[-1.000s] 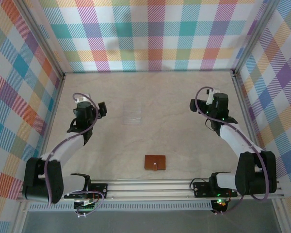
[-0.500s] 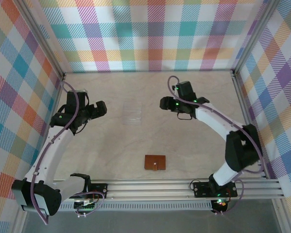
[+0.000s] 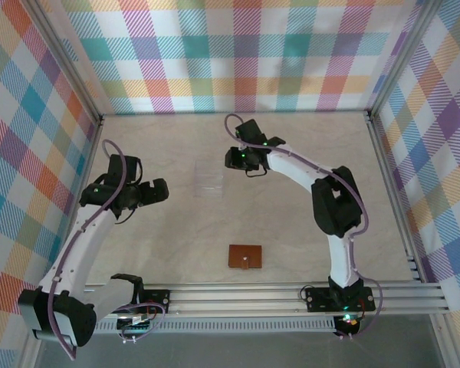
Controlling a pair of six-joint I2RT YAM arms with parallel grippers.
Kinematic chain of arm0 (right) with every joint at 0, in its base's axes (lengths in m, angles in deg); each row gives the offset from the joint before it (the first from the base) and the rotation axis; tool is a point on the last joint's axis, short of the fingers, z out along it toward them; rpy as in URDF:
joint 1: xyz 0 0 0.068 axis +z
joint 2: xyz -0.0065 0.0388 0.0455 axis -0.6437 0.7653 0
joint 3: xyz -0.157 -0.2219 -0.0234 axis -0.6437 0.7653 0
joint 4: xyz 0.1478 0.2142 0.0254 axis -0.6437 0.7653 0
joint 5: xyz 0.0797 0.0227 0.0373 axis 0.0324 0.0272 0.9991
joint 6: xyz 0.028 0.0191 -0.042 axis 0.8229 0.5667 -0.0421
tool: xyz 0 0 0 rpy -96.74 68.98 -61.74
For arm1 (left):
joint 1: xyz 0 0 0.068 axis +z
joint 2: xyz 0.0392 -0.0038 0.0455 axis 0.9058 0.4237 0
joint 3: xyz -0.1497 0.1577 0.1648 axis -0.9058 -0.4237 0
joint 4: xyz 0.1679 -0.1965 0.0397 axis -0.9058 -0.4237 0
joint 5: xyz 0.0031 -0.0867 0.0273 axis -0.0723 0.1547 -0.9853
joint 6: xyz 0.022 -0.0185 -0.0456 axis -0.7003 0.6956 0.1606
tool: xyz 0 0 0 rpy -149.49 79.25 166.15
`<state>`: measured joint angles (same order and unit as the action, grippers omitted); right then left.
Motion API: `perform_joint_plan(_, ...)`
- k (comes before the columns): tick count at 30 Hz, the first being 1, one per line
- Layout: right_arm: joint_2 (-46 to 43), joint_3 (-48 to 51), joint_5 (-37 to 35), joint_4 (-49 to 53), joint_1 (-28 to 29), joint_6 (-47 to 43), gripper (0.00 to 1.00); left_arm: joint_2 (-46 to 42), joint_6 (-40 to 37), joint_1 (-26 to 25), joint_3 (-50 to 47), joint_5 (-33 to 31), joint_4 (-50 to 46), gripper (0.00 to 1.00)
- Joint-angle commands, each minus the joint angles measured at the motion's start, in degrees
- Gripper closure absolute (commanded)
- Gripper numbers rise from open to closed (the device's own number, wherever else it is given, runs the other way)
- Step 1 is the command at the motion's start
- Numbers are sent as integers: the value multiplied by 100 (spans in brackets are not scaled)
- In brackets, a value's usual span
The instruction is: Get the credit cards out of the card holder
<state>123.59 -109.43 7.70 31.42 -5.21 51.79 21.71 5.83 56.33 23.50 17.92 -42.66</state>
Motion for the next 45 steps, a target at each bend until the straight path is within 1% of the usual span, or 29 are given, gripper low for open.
perform_joint_plan(1, 298, -455, -153, 386, 69, 77, 66, -198, 145, -44, -68, 61, 86, 0)
perform_joint_plan(4, 566, -771, -123, 522, 96, 88, 67, -202, 109, -47, -16, -105, 7, 0)
perform_joint_plan(12, 1163, -1499, -133, 790, 179, 129, 69, -207, 246, -45, -135, 119, 147, 0)
perform_joint_plan(17, 1366, -1675, -325, 916, 189, 96, 72, -231, 242, -50, -129, 32, 112, 0)
perform_joint_plan(23, 1455, -1749, -316, 991, 198, 85, 77, -220, 238, -47, -128, 43, 130, 0)
perform_joint_plan(32, 1241, -1661, -515, 1085, 198, 34, 92, -202, 244, -46, -144, 50, 138, 0)
perform_joint_plan(38, 915, -1465, -885, 1308, 163, -197, 95, -217, 229, -49, -144, 26, 112, 0)
perform_joint_plan(45, 238, -624, -1239, 1265, -37, -431, 96, -191, 252, -50, -152, 13, 130, 0)
